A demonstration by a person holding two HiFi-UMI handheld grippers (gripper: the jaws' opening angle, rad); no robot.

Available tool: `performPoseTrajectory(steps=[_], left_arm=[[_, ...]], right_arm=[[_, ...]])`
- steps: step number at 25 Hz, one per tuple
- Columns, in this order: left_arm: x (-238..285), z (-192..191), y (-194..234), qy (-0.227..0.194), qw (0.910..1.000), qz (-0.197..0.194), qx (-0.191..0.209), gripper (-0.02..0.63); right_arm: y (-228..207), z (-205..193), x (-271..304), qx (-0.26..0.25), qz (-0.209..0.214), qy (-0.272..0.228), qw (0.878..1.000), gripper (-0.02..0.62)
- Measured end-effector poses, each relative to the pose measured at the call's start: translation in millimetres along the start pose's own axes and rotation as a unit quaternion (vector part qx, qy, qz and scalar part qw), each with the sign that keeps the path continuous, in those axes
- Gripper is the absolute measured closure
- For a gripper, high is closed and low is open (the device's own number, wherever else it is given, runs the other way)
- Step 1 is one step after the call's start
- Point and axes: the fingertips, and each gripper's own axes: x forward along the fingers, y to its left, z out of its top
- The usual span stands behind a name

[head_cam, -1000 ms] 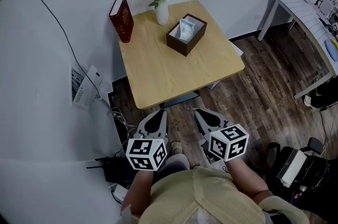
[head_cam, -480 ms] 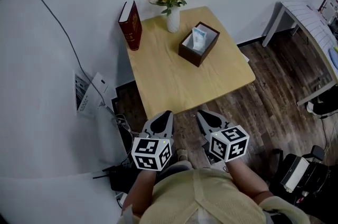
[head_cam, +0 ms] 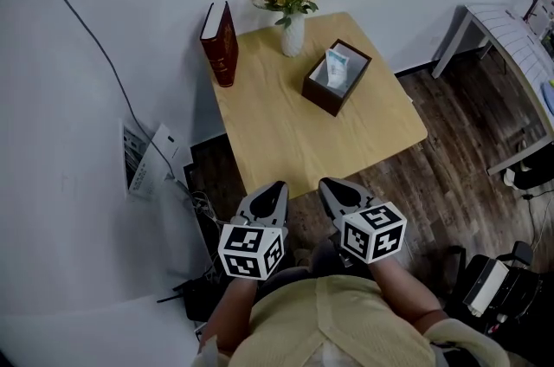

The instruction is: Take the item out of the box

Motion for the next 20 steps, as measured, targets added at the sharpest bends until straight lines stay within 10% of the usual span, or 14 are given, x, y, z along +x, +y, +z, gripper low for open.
performPoseTrajectory(steps=[20], left_arm=[[84, 43, 13, 0.002, 0.9999, 0.010, 0.003, 0.577]], right_arm=[[-67, 58, 49, -0.006, 0.012, -0.003, 1.000, 0.565]])
